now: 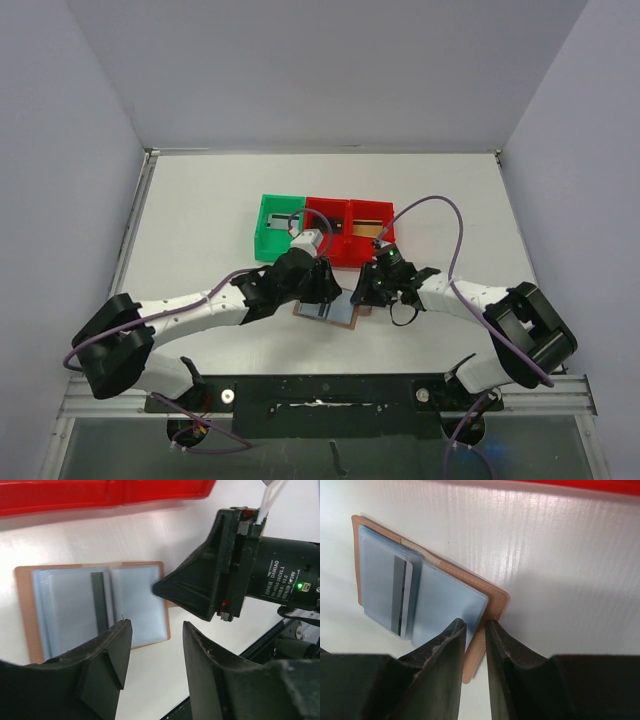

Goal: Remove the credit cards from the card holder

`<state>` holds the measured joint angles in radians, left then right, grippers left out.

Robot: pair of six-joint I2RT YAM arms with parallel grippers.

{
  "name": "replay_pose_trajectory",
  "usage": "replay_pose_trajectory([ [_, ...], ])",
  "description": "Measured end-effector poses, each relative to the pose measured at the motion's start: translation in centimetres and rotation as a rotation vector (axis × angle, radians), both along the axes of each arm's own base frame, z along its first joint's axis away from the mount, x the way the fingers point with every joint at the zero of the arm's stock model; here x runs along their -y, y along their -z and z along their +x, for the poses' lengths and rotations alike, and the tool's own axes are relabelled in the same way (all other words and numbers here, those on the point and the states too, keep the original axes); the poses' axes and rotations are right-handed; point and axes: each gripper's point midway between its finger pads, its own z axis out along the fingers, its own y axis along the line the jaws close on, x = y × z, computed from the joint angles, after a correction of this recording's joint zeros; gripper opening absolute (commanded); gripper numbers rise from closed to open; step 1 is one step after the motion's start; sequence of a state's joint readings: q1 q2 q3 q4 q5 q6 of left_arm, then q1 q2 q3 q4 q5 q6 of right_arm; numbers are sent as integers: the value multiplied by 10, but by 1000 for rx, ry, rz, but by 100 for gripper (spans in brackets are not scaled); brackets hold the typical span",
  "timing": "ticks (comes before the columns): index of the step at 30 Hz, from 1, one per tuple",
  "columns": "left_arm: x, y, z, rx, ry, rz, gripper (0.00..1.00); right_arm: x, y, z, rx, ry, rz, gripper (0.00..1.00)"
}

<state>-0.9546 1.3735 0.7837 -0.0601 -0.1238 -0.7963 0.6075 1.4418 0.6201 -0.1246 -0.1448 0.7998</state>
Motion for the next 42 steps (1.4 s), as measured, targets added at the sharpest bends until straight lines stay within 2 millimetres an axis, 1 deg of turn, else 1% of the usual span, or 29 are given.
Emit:
replay_pose_trajectory([
  [1, 5, 1, 0, -1, 12, -13, 39, 0, 0, 0, 0, 1, -2, 22],
  [3, 16, 7, -1, -15, 46, -37, 36, 1, 1, -1, -1, 1, -4, 15],
  [6, 24, 29, -7, -58, 85, -40, 35, 1, 3, -1, 5, -1, -2, 8],
  [10, 23, 63, -23, -125, 114, -3, 35, -1, 4, -2, 17, -10, 19, 2],
  [12, 22, 72, -31, -146, 121, 6, 34, -4, 4, -4, 23, -29, 41, 1],
  [17, 26, 75, -44, -155, 135, -17, 34, -13, 3, -13, 35, -114, 84, 0],
  [20, 22, 81, -54, -167, 137, -22, 34, -19, 4, -20, 45, -190, 84, 0],
  [26, 21, 81, -63, -169, 132, -44, 34, -32, 3, -24, 80, -320, 59, 1],
  [31, 23, 80, -65, -167, 120, -71, 34, -29, 3, -22, 79, -320, 27, 8],
  [35, 26, 81, -66, -166, 114, -94, 34, -24, 4, -18, 72, -293, 0, 9],
  [39, 36, 80, -63, -161, 103, -141, 34, -14, 6, -9, 67, -233, -27, 10],
  [40, 39, 80, -62, -160, 101, -152, 34, -10, 6, -5, 68, -211, -32, 12],
  [42, 45, 79, -62, -152, 100, -161, 35, -4, 6, 1, 71, -179, -40, 18],
])
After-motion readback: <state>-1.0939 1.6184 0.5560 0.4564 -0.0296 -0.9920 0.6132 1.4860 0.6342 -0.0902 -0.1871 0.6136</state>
